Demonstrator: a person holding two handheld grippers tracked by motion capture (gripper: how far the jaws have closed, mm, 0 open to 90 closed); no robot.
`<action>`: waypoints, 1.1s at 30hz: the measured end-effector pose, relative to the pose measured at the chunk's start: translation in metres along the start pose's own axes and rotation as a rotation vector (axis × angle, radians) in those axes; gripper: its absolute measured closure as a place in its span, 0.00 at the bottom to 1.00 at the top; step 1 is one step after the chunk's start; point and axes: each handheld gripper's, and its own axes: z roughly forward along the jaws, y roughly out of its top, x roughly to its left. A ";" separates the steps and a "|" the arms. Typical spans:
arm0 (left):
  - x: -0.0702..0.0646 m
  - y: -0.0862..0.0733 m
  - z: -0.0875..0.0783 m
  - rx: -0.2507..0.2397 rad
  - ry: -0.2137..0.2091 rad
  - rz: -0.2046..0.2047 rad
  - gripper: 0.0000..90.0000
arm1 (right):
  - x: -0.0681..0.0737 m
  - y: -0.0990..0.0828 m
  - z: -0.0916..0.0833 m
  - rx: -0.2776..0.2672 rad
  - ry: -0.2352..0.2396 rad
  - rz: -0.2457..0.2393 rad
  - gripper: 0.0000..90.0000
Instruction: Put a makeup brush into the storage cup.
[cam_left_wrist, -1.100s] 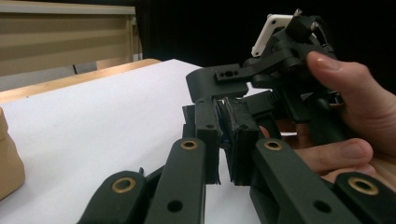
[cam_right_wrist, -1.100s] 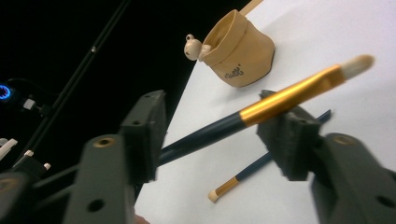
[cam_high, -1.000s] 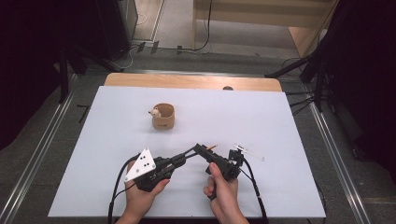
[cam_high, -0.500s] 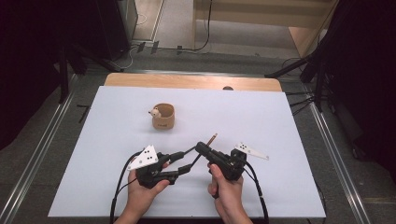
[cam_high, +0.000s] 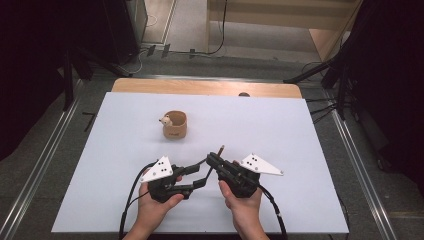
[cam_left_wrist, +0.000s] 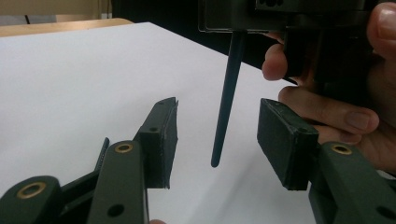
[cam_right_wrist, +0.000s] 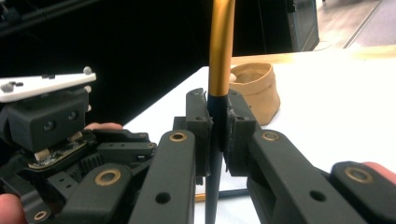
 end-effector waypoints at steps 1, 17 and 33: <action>0.000 0.000 0.000 0.003 0.002 0.004 0.54 | 0.001 0.000 0.000 0.004 0.000 -0.011 0.94; -0.008 0.003 0.005 0.029 0.000 0.026 0.69 | 0.025 -0.005 0.010 0.065 0.032 -0.150 0.94; -0.008 0.004 0.005 0.040 -0.009 0.022 0.92 | 0.028 -0.008 0.013 0.075 0.040 -0.151 0.94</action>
